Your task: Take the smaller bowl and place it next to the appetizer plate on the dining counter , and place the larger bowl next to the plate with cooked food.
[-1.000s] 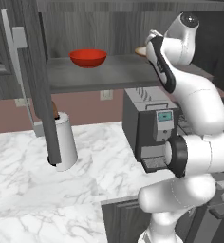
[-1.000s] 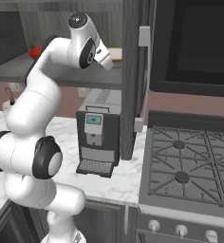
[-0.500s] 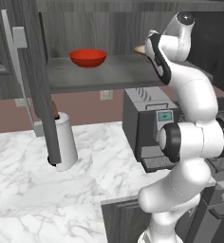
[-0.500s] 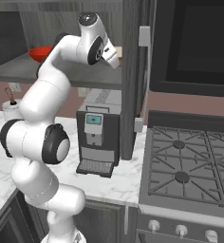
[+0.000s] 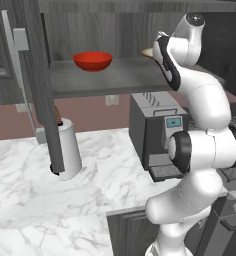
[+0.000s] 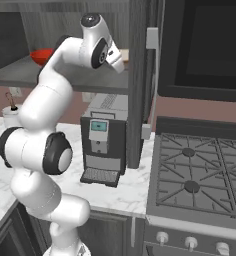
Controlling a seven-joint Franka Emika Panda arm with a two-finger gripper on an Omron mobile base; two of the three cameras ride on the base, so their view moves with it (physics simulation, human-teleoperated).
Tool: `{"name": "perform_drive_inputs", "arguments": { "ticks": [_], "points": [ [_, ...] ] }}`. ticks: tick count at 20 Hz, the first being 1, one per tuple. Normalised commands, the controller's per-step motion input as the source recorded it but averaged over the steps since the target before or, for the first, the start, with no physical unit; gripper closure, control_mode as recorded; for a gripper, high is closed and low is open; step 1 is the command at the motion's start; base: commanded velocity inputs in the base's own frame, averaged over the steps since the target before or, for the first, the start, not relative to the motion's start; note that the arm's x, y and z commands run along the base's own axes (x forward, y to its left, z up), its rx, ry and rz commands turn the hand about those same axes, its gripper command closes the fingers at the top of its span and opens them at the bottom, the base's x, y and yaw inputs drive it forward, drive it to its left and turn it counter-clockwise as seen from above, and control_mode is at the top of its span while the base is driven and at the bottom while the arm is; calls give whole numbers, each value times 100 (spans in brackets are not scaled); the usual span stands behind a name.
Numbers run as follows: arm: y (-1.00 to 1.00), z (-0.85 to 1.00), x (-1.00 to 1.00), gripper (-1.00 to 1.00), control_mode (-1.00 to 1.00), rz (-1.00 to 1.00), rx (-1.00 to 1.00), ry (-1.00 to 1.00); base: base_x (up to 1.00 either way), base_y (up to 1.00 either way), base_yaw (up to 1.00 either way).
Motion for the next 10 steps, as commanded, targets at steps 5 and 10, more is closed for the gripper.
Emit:
{"name": "perform_drive_inputs", "arguments": {
  "ticks": [5, 10],
  "points": [
    [23, -36, -97, 100, -100, -2, 0, -7, 0, 0, 0],
    [65, -14, -100, 100, -100, 5, -2, -2, 0, 0, 0]
  ]
}}
